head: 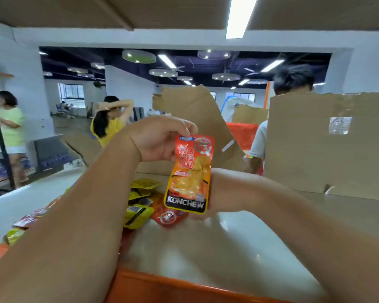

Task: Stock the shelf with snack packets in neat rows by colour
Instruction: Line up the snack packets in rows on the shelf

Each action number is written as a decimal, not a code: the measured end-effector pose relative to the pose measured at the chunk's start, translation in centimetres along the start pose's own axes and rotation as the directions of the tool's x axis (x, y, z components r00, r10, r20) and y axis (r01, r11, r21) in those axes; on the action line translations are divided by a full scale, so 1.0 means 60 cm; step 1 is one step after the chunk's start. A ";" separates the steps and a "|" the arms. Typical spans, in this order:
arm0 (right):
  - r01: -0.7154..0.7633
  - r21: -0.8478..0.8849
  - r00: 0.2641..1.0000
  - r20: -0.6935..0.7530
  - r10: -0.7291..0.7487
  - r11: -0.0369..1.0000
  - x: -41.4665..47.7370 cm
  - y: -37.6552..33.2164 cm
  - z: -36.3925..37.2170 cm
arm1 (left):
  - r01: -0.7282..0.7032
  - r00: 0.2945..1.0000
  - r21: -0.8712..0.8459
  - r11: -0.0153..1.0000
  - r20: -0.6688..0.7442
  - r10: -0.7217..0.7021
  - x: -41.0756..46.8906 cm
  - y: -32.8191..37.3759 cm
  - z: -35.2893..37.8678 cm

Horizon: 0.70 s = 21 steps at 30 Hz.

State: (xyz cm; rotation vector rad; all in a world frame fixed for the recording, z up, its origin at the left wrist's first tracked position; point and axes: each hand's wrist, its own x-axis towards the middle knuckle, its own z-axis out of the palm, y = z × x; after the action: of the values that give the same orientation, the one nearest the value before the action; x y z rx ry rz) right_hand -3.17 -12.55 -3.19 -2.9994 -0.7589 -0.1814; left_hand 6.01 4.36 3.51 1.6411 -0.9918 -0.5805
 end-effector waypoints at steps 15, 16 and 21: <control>-0.016 0.516 0.961 -0.230 0.156 0.856 0.025 0.024 -0.047 | 0.088 0.918 0.242 0.966 -0.397 0.016 0.014 -0.046 -0.016; -0.031 0.566 0.938 -0.268 0.219 0.824 0.020 0.033 -0.060 | 0.090 0.916 0.248 0.965 -0.401 0.018 0.015 -0.048 -0.019; -0.225 0.679 0.936 -0.051 0.350 0.699 -0.024 0.095 -0.060 | 0.183 0.959 0.348 0.919 -0.269 -0.089 0.028 -0.068 -0.004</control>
State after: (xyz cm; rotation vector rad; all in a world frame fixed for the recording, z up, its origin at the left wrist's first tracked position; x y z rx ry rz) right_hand -2.12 -18.48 0.12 -2.3180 -0.2339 -0.1240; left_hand 8.37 3.35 -0.13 2.0758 -0.8376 -0.2753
